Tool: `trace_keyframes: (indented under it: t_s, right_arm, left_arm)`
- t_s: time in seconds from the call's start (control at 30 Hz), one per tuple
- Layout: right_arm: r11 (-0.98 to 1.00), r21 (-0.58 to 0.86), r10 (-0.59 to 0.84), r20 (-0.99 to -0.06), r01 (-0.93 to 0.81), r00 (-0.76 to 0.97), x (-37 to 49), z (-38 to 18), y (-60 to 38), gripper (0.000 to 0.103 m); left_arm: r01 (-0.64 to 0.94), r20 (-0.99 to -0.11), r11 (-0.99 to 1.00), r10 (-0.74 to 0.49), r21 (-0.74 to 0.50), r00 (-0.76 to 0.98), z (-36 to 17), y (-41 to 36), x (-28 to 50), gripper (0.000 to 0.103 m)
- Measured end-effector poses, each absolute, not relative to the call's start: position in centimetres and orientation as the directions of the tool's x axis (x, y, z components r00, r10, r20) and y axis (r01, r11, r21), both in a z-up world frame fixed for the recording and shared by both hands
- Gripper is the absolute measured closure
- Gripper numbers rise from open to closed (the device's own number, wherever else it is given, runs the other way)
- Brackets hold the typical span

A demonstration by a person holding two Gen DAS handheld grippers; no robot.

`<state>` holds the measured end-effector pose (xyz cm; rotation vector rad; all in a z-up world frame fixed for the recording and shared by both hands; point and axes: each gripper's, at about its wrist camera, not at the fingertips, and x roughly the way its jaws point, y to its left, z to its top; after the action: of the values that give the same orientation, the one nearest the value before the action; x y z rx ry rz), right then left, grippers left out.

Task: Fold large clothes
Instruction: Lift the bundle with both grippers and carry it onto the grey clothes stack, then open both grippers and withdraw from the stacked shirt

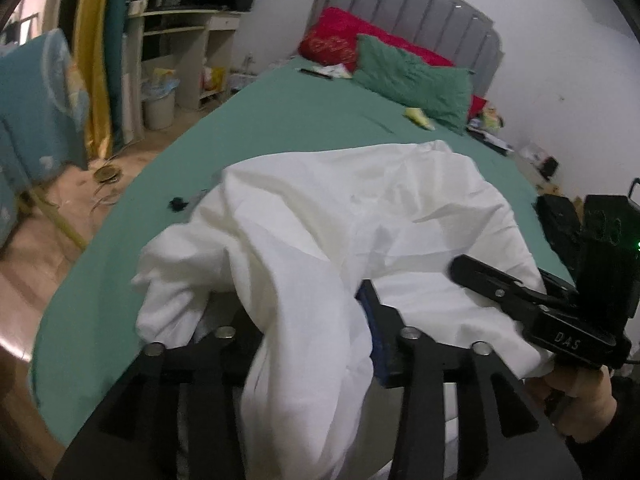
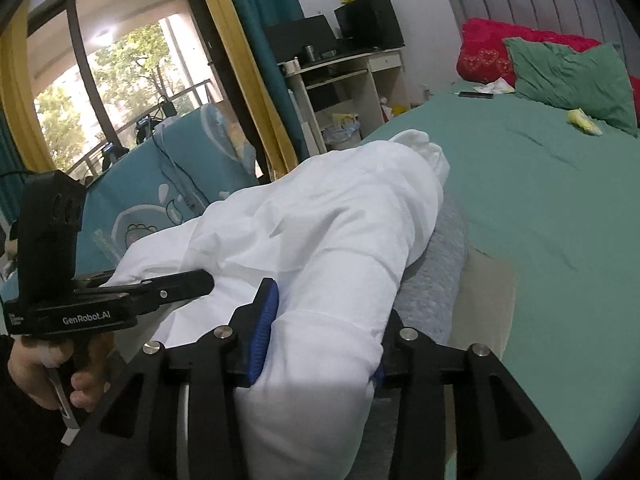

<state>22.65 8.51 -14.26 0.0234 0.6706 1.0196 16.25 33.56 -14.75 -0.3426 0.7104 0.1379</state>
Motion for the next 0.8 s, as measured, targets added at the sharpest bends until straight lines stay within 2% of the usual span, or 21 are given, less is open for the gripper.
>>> trace_keyframes:
  t_s: [0.13,0.17,0.2,0.27,0.43,0.53,0.8]
  right_arm:
    - [0.532,0.341,0.796,-0.514,-0.775,0.321,22.7,-13.7,8.1,0.052]
    - [0.535,0.340,0.793,-0.519,-0.773,0.321,22.5,-13.4,7.8,0.042]
    - [0.545,0.333,0.786,-0.524,-0.769,0.330,22.4,-13.3,7.7,0.026]
    - [0.581,0.313,0.763,-0.531,-0.751,0.369,21.8,-13.1,6.6,0.013]
    - [0.585,0.351,0.759,-0.554,-0.732,0.341,22.5,-14.8,4.8,0.010]
    - [0.575,0.391,0.770,-0.556,-0.719,0.313,22.5,-15.2,4.0,0.009]
    - [0.587,0.393,0.765,-0.556,-0.708,0.326,21.3,-14.1,1.6,0.009]
  left_arm:
    - [-0.283,-0.650,0.927,0.060,-0.246,0.758,-12.9,33.8,14.5,0.056]
    - [-0.288,-0.638,0.926,0.072,-0.242,0.767,-12.4,33.8,14.0,0.056]
    - [-0.292,-0.632,0.926,0.080,-0.240,0.771,-12.1,33.9,13.8,0.056]
    - [-0.308,-0.639,0.921,0.089,-0.240,0.764,-12.0,33.8,13.5,0.054]
    - [-0.359,-0.732,0.907,0.090,-0.220,0.676,-15.4,33.7,13.8,0.051]
    - [-0.361,-0.701,0.916,0.143,-0.173,0.698,-14.8,32.4,12.7,0.051]
    - [-0.431,-0.624,0.891,0.255,-0.145,0.738,-12.4,29.5,8.6,0.051]
